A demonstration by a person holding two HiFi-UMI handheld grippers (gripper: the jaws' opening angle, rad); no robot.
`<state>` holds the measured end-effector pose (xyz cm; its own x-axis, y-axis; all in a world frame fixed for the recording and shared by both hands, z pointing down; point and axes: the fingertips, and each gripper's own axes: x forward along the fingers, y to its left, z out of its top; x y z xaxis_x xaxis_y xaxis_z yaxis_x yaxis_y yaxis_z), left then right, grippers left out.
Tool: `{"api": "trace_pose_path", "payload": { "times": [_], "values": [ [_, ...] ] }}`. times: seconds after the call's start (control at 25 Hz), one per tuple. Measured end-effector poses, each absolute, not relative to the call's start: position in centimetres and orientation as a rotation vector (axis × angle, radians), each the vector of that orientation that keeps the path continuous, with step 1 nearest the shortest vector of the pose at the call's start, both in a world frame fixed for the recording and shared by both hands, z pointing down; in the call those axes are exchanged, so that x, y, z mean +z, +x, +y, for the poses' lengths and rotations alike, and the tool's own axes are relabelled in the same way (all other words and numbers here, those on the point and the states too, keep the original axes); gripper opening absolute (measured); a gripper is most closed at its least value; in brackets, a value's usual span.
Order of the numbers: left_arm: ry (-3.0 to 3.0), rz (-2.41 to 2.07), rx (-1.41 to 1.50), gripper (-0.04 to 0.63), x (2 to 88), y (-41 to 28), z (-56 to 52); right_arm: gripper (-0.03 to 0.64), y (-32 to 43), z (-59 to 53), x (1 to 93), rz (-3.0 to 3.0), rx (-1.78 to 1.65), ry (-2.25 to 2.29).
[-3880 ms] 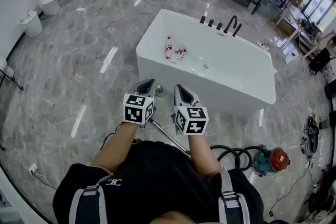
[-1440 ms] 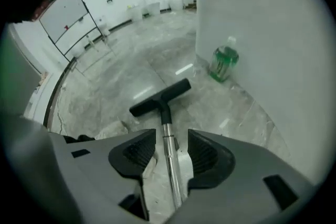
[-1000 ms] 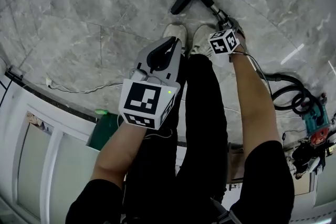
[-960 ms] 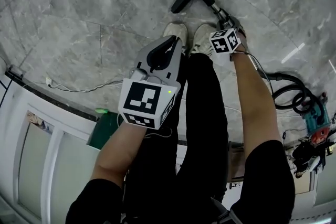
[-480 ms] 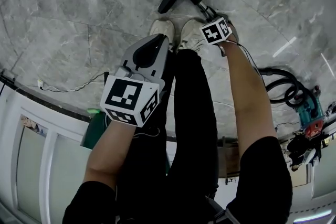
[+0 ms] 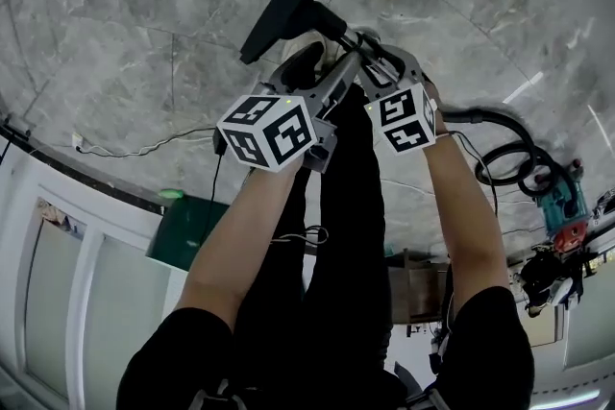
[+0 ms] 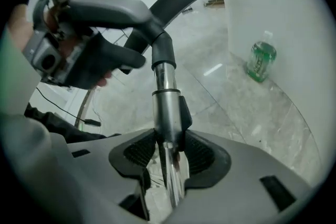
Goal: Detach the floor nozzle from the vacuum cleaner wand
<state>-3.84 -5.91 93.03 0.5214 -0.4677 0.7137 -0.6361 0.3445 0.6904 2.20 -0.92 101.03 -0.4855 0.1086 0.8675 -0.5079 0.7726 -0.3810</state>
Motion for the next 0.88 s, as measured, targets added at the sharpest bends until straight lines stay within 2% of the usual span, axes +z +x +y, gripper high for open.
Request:
{"api": "trace_pose_path", "payload": {
  "times": [0.36,0.4,0.44,0.48,0.72,0.88],
  "values": [
    [1.312,-1.361,-0.004,0.264,92.7,-11.1,-8.6,0.184,-2.7,2.1,95.2,-2.064,0.81,0.229],
    [1.337,-1.343,-0.019,0.253,92.4,-11.3,-8.4,0.184,-3.0,2.6,95.0,-2.062,0.829,0.218],
    [1.363,-1.321,-0.031,0.159,92.0,-11.5,-8.1,0.184,-3.3,3.1,94.8,-2.061,0.843,0.206],
    [1.385,-1.303,-0.042,0.151,91.6,-11.8,-7.7,0.184,-3.6,3.5,94.6,-2.062,0.852,0.196],
    [1.481,-1.29,-0.078,0.15,89.6,-12.9,-6.9,0.186,-6.3,4.9,95.0,-2.179,0.83,0.074],
    [1.566,-1.244,-0.066,0.149,87.6,-10.9,-7.6,0.184,-8.4,5.0,96.9,-2.188,0.754,0.065]
  ]
}}
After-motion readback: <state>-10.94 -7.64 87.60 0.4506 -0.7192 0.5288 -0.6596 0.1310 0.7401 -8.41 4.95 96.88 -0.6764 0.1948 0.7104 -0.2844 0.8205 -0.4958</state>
